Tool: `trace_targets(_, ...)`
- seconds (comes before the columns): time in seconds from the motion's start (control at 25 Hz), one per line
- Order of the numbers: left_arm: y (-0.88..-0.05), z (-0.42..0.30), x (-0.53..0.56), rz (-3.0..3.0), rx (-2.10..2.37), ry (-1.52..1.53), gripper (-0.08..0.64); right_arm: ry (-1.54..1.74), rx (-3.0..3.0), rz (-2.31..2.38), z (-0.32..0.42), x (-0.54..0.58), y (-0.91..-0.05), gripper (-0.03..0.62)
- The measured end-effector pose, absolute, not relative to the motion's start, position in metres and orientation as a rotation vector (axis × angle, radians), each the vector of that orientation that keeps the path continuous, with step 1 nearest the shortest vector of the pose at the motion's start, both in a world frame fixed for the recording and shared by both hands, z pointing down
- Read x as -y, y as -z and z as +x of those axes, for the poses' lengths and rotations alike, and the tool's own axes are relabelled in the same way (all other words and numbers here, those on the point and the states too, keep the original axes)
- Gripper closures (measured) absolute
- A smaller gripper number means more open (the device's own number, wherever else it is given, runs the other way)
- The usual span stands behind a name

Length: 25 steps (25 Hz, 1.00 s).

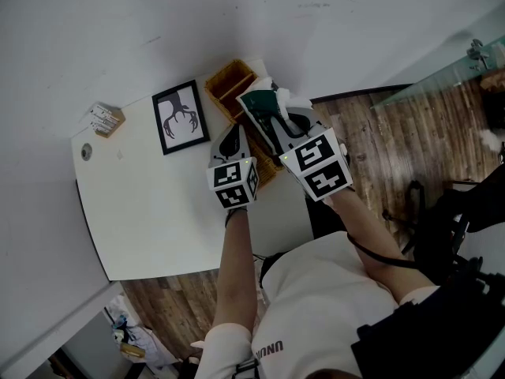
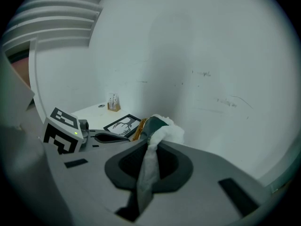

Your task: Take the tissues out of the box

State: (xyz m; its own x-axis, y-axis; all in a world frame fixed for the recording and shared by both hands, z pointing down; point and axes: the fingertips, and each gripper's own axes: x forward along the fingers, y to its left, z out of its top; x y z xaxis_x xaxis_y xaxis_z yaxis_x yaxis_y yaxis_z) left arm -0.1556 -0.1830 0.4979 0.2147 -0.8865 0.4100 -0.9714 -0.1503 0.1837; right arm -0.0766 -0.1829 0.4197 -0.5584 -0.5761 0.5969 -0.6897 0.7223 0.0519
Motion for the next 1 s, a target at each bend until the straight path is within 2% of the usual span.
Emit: trace_targets(1.0,-0.436,-0.172,0.177,2.144,1.867,-0.146,0.549,-0.194,2.359,1.004,-0.071,0.189,-0.396,0.566)
